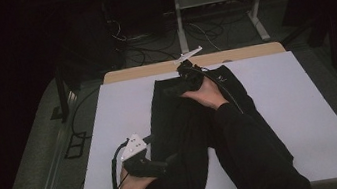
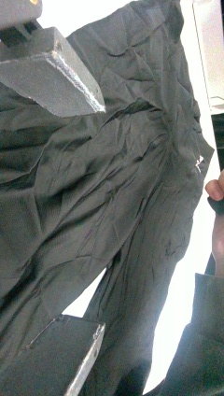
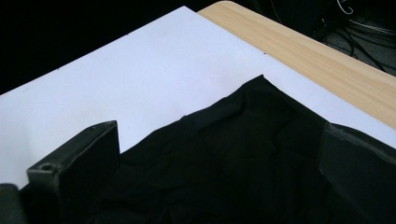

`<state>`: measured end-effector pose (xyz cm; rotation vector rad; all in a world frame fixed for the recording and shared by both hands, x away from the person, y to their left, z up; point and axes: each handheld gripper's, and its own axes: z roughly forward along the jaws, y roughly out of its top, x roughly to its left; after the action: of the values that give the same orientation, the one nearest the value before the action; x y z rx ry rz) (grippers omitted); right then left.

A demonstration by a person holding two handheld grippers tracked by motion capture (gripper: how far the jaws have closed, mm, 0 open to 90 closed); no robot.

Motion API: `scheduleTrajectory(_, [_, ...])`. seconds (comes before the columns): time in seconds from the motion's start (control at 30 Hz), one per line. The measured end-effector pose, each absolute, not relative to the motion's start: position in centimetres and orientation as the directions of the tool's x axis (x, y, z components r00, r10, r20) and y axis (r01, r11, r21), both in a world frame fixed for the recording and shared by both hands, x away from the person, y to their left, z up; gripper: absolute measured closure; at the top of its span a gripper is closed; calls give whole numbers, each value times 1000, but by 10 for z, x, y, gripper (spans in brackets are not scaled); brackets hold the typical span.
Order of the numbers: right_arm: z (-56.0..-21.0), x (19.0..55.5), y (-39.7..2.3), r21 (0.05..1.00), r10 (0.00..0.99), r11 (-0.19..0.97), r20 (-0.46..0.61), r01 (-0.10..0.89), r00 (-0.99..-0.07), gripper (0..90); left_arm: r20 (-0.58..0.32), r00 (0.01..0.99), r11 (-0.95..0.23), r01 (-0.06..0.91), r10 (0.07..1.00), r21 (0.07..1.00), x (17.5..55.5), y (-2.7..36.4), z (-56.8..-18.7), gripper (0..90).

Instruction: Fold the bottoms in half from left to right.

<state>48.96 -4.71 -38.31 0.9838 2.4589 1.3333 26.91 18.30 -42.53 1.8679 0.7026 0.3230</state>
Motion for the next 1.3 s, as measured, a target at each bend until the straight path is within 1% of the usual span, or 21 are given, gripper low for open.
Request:
scheduleTrajectory(0.3, [-387,497,-38,798,635,373,152,473,-757,0,-102,788,-261,318,607,911,269,183,-425,0])
scheduleTrajectory(0.63, [-394,510,-29,801,675,355,137,482,-725,0,-105,783,-251,318,613,914,269,185,-425,0])
scheduleTrajectory(1.1, [-401,524,-12,804,685,347,134,483,-716,0,-102,784,-253,317,613,914,270,186,-425,0])
scheduleTrajectory(1.3, [-410,532,-1,793,690,343,152,503,-708,0,-101,783,-252,316,614,915,270,187,-425,0])
